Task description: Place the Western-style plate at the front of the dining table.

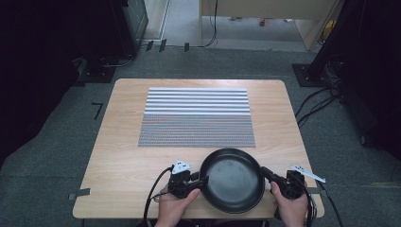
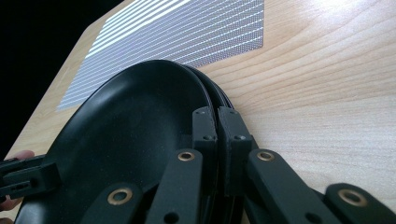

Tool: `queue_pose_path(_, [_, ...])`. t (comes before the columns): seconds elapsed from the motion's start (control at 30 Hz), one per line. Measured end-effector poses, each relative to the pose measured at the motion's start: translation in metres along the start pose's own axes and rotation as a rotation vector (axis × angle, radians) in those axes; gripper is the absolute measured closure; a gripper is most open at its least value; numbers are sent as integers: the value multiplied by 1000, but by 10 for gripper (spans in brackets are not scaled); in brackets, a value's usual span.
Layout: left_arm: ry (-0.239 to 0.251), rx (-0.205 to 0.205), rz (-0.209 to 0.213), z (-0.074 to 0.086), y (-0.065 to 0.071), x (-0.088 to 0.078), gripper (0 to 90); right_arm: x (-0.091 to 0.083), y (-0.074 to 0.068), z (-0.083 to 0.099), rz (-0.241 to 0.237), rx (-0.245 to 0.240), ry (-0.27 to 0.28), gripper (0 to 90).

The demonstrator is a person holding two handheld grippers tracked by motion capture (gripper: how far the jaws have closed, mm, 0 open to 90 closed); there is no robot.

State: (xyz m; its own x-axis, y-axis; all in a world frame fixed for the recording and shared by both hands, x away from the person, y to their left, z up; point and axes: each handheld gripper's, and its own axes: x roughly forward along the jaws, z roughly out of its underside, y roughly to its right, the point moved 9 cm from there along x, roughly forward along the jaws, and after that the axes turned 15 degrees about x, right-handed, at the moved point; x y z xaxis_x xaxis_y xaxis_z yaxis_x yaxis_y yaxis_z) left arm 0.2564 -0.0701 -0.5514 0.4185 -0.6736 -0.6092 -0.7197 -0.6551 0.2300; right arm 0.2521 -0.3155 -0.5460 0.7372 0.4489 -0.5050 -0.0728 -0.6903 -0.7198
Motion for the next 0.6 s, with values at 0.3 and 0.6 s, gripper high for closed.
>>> queue_pose_path(0.3, [13, -36, -3, -3, -1, -7, 655, 6, -4, 4, -33, 33, -10, 866])
queue_pose_path(0.6, [21, -42, 14, 1, 1, -13, 657, 7, -5, 8, -42, 33, -15, 864])
